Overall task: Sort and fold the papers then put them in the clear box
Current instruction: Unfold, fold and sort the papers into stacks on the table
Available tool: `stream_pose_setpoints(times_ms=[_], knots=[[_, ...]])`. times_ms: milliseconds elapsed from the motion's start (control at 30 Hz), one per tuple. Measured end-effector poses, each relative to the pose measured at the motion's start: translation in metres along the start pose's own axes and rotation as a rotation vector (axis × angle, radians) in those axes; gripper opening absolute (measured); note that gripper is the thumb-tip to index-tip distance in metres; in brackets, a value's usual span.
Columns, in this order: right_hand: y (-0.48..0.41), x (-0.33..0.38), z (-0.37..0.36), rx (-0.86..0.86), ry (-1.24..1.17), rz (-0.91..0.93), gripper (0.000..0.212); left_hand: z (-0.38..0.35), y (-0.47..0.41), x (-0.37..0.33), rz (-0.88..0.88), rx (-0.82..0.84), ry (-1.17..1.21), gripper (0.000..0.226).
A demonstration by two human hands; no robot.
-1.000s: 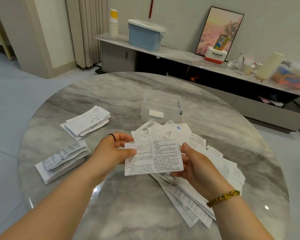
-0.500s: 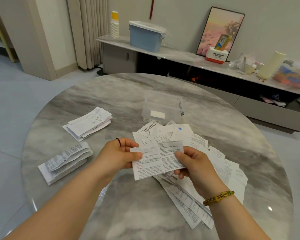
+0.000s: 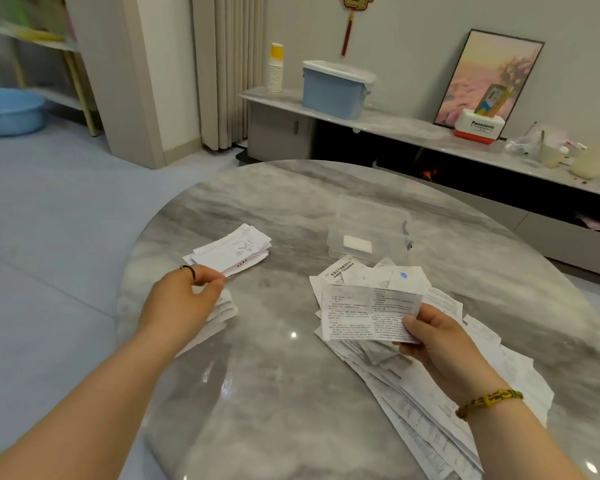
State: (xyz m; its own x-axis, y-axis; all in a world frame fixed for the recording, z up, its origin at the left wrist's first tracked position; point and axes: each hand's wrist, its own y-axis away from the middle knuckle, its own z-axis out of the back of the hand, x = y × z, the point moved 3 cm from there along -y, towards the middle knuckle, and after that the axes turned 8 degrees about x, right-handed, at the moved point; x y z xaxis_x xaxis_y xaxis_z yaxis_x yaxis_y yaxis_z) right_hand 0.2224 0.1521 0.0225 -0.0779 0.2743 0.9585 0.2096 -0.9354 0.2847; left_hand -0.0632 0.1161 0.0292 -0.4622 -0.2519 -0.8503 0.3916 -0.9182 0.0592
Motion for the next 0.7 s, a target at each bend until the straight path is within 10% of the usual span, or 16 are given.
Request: stream_pose_setpoints(times_ms=[700], knots=[[-0.193, 0.044, -0.178, 0.24, 0.737, 0.069, 0.039, 0.001, -0.034, 0.065, 0.008, 0.251, -0.597, 0.043]])
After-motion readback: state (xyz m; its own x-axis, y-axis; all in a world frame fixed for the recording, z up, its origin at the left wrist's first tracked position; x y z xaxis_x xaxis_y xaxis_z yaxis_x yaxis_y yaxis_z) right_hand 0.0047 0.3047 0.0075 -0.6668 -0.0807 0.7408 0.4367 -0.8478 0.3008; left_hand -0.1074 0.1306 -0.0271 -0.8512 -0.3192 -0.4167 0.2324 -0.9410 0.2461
